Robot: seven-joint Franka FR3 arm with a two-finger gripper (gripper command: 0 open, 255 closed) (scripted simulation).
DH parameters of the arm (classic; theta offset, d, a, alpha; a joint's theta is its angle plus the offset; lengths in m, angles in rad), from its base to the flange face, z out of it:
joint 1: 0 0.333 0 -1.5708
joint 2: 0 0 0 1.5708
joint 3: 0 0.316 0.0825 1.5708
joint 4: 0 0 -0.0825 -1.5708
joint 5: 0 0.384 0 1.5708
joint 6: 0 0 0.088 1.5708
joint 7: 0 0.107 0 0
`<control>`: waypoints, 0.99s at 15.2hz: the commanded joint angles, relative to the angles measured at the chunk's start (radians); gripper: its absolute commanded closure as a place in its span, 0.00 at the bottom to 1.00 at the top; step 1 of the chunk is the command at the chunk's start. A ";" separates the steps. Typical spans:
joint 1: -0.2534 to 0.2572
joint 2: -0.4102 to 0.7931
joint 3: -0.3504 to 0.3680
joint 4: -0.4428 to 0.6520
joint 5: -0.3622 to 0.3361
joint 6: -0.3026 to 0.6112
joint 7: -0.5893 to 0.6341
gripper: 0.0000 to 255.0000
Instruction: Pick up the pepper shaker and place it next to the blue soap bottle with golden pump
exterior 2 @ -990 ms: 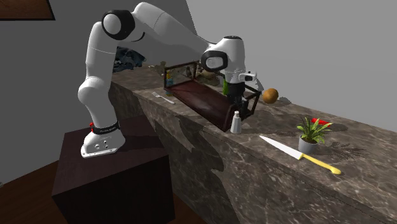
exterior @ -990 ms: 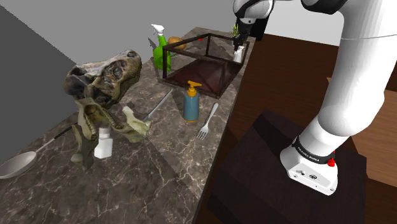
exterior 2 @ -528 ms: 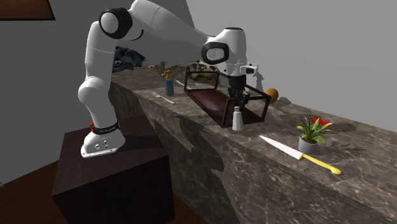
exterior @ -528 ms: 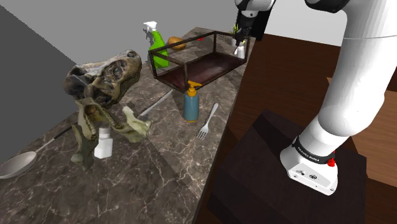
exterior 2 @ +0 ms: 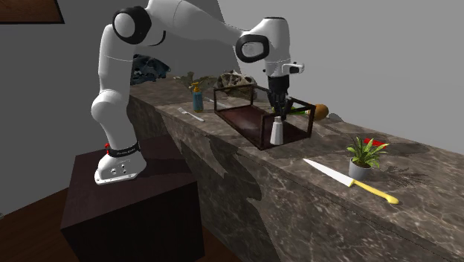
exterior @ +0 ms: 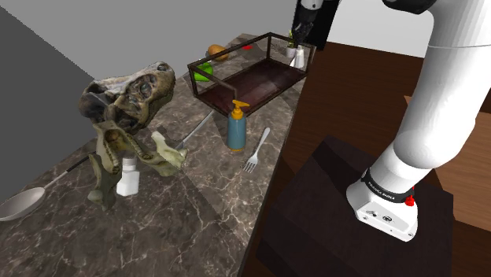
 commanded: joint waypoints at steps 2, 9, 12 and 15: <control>0.000 -0.012 -0.004 0.026 -0.007 -0.034 0.004 1.00; -0.004 -0.021 -0.008 0.108 -0.015 -0.124 0.011 1.00; -0.007 -0.021 -0.009 0.149 -0.016 -0.165 0.013 1.00; -0.011 -0.018 -0.010 0.193 -0.016 -0.206 0.015 1.00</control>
